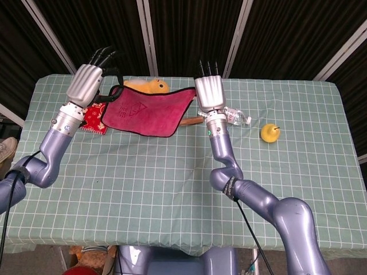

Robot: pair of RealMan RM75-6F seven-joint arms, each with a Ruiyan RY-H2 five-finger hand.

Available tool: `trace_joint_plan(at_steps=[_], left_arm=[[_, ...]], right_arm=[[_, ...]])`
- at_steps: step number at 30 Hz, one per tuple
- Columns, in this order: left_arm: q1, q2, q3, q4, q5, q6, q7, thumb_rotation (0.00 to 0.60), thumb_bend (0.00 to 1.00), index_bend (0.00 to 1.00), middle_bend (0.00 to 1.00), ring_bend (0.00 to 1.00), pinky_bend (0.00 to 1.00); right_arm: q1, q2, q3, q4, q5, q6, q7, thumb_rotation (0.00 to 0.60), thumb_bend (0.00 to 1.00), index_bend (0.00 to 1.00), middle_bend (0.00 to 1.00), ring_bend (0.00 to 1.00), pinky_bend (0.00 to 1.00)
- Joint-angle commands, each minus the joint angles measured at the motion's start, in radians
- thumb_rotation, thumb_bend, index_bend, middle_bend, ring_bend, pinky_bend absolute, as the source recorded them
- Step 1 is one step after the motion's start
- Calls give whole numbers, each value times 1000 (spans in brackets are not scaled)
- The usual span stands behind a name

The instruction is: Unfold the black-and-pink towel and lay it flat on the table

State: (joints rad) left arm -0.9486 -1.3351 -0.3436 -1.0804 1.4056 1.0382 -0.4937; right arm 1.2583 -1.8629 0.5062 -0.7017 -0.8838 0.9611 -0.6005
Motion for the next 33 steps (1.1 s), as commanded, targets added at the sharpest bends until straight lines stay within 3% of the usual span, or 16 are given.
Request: trace_joint_plan(at_steps=[1,10,17,21,33], left_arm=[[7,-1,11,0,10,14,-6,600,478,701,129,0,16],[76,37,73,-52,71,99,-66,600,478,706,129,0,16],[169,123,168,-175,161,168,-218,600,478,707,130,0,16],[211,124,231,-191,219,211,-261,600,478,708,130,0,16],[264,83,363,-185,350,266,-325,600,478,710,132,0,16]], right_arm=[[-9,4,-7,-13,-19,27,14,600,573,569,29,0,0],[-100,47,-48,-203,-83,201,-13,600,574,569,30,0,0],[-234,96,-92,-549,-82,386,-111,600,574,569,30,0,0],[-293,92,-126,-673,-89,459,-135,600,574,569,29,0,0],[-406,66,-219,-779,-143,552,-141,600,573,569,30,0,0]])
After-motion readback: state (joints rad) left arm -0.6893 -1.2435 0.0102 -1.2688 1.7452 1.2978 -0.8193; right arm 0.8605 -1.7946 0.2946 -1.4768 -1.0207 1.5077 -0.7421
